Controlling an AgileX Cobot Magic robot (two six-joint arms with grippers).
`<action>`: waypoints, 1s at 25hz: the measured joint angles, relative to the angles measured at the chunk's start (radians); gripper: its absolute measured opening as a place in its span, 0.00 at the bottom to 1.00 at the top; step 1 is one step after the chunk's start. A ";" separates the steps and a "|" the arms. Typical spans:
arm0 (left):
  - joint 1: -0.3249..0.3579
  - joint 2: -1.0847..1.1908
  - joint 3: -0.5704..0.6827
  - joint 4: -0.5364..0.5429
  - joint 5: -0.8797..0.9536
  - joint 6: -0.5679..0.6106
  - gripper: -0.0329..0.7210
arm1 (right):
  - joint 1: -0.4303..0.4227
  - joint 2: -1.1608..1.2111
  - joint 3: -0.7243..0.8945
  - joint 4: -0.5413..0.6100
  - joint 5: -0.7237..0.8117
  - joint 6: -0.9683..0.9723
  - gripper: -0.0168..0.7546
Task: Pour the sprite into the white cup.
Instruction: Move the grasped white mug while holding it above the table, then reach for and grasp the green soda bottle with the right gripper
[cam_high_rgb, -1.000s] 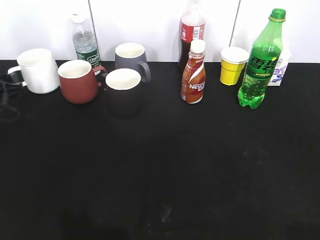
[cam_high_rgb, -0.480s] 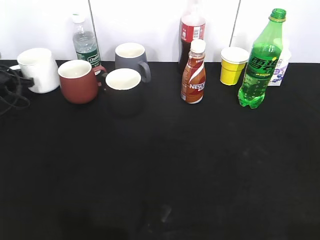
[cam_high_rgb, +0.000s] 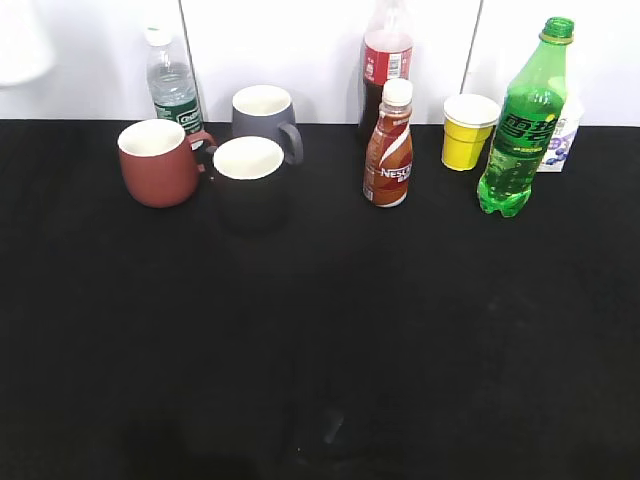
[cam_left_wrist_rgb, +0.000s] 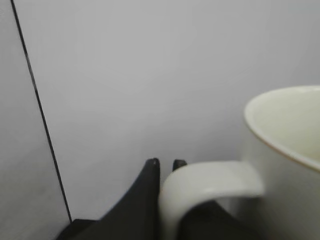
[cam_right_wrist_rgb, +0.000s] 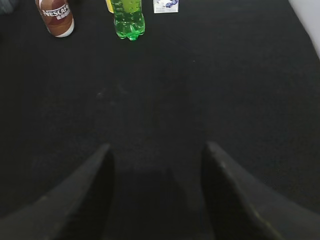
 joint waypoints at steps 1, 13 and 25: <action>-0.017 -0.090 0.074 0.001 0.000 0.000 0.11 | 0.000 0.000 0.000 0.000 0.000 0.000 0.56; -0.556 -0.342 0.413 0.054 -0.044 0.000 0.11 | 0.000 0.534 0.187 0.007 -1.003 0.000 0.56; -0.561 -0.339 0.413 0.058 -0.061 0.000 0.11 | 0.218 1.765 0.027 -0.027 -2.038 0.001 0.85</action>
